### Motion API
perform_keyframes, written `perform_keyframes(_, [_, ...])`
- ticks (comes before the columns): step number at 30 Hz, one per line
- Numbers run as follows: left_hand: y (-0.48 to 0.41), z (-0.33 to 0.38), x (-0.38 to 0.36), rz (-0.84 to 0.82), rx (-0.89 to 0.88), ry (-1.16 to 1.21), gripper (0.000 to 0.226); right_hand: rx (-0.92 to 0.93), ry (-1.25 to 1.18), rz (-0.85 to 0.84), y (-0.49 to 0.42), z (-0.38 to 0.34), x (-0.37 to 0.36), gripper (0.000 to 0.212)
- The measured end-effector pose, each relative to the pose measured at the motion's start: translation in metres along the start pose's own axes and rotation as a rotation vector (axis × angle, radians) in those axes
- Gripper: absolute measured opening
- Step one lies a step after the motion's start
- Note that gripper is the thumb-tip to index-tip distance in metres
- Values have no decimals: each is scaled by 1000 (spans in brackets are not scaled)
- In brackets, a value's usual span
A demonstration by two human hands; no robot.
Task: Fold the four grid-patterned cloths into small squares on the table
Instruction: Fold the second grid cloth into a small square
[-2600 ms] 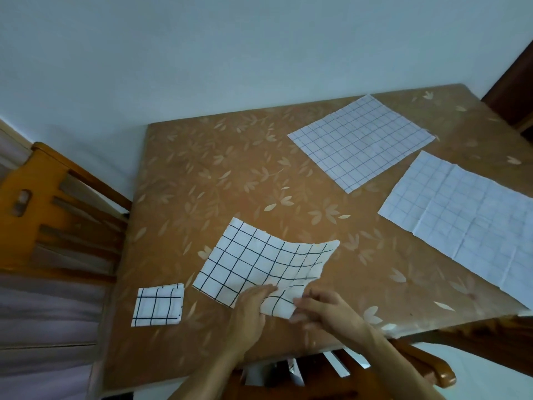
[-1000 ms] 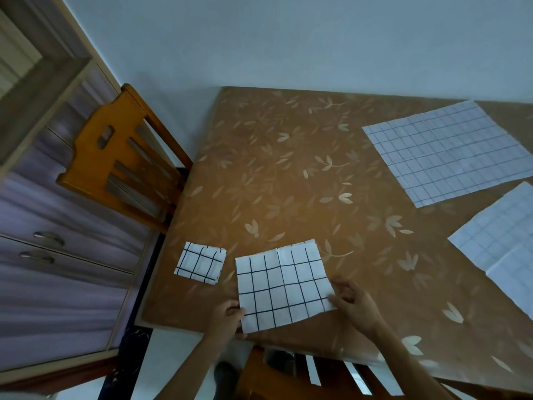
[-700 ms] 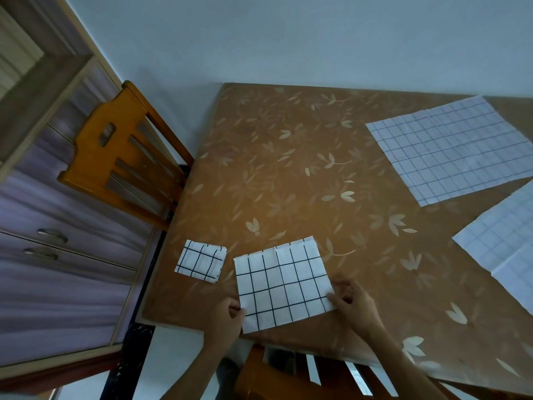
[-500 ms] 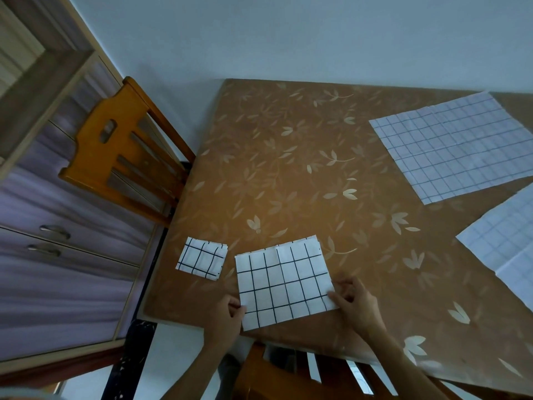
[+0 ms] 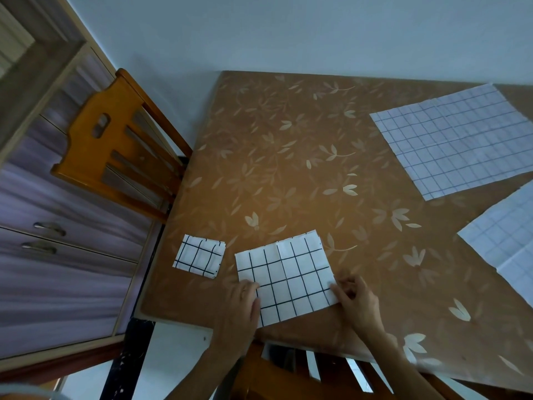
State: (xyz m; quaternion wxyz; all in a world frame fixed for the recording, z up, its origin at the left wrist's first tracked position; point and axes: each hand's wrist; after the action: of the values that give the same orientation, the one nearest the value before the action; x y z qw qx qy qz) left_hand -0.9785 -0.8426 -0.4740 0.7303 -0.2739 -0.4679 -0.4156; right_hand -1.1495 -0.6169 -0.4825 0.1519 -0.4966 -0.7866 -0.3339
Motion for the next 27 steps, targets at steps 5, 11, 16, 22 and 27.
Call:
perform_keyframes(5, [-13, 13, -35, -245, -259, -235, 56, 6, 15, 31, 1, 2, -3, 21])
perform_keyframes(11, [-16, 15, -42, -310, -233, -276, 64, 594, 391, 189, 7, -19, -25, 23])
perform_keyframes(16, [-12, 14, -46, -322, -211, -272, 75, 752, 603, -172, 5, -36, -81, 86])
perform_keyframes(22, [-13, -1, -39, -353, -170, -284, 72, 769, 762, -246, -16, -14, -83, 67])
perform_keyframes(27, [-14, -21, -25, -362, -147, -315, 83, 702, 857, -161, -35, 13, -47, 64])
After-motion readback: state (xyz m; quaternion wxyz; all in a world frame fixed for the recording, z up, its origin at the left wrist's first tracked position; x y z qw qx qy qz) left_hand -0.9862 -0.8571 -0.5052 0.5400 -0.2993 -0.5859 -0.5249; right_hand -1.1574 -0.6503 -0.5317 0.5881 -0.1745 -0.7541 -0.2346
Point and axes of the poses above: each hand's wrist, its own y-axis away from the middle knuckle, its own x-axis out of the back of the hand, z = x × y, and after that the axes turned 4 degrees about x, right-handed
